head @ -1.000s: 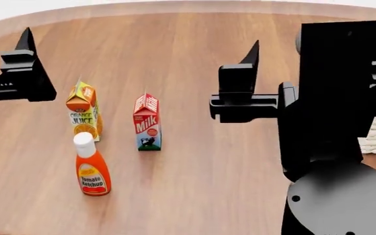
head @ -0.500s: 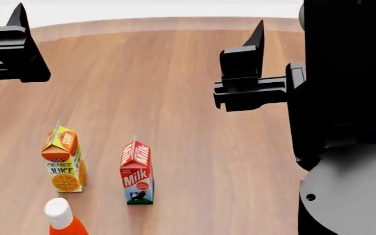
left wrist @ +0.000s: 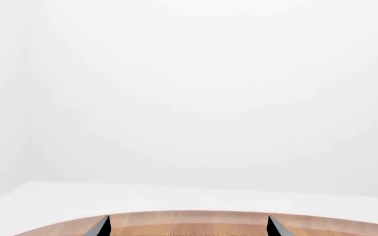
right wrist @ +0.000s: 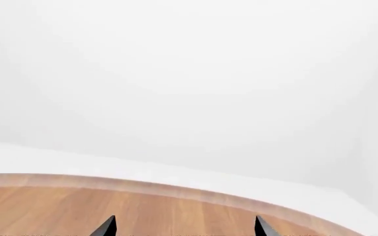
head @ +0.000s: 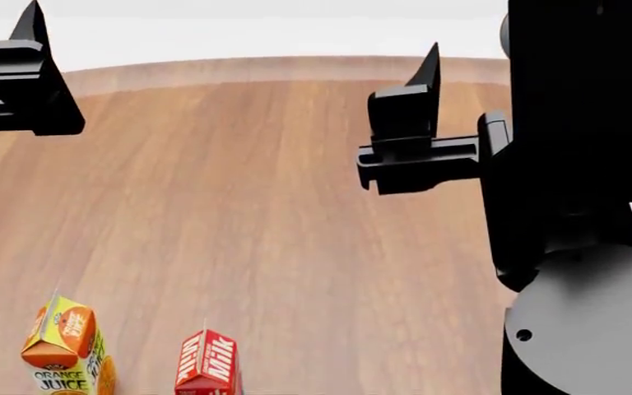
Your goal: Pick the milk and place it in the basket.
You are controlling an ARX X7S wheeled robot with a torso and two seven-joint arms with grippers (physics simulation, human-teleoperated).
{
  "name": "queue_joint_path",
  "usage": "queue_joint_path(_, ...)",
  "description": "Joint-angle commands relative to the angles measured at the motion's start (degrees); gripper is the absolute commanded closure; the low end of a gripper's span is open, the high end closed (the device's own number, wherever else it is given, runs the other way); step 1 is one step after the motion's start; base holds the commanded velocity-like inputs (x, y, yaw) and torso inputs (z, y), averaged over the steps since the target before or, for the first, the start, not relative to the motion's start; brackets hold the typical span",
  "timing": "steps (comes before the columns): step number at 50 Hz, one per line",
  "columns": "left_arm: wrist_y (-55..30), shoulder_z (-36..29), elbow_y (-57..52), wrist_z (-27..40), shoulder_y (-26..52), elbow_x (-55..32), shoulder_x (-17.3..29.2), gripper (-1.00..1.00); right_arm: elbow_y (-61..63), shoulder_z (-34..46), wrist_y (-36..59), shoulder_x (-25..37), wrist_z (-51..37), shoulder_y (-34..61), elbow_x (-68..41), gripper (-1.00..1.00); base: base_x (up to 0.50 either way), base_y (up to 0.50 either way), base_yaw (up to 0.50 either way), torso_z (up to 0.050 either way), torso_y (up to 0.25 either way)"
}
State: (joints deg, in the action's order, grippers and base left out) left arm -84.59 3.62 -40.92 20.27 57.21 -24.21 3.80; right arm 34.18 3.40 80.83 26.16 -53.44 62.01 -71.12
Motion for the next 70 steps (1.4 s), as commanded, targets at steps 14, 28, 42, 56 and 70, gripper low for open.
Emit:
queue_joint_path(14, 0.13, 0.17, 0.02, 1.53, 0.29, -2.52, 0.49, -1.0, -1.73, 1.53, -1.43, 0.75, -0.29, -0.33, -1.41, -1.0, 0.18, 0.0, 0.0, 0.0, 0.0)
queue_joint_path(28, 0.34, 0.06, 0.18, 2.4, 0.45, -3.78, 0.86, -1.0, -1.45, 1.91, -2.57, 1.37, 0.05, -0.55, -1.78, -1.0, 0.5, 0.0, 0.0, 0.0, 0.001)
queue_joint_path(42, 0.82, 0.16, 0.31, 3.18, 0.2, -4.96, 1.24, -1.0, -2.33, 1.74, -2.97, 1.51, -1.23, -0.4, -2.97, -1.0, 0.07, 0.0, 0.0, 0.0, 0.001)
queue_joint_path(56, 1.29, 0.05, 0.65, 3.91, 0.28, -5.96, 1.77, -1.0, -8.48, 4.84, -1.1, 1.08, 2.91, 0.05, -7.46, -1.0, 0.12, 0.0, 0.0, 0.0, 0.0)
queue_joint_path(70, 4.2, -2.49, 2.23, 4.01, -0.44, -6.22, 2.68, -1.0, -11.67, 21.81, -1.57, 5.67, 57.31, 2.49, -5.71, -1.0, 0.0, 0.0, 0.0, 0.0, 0.0)
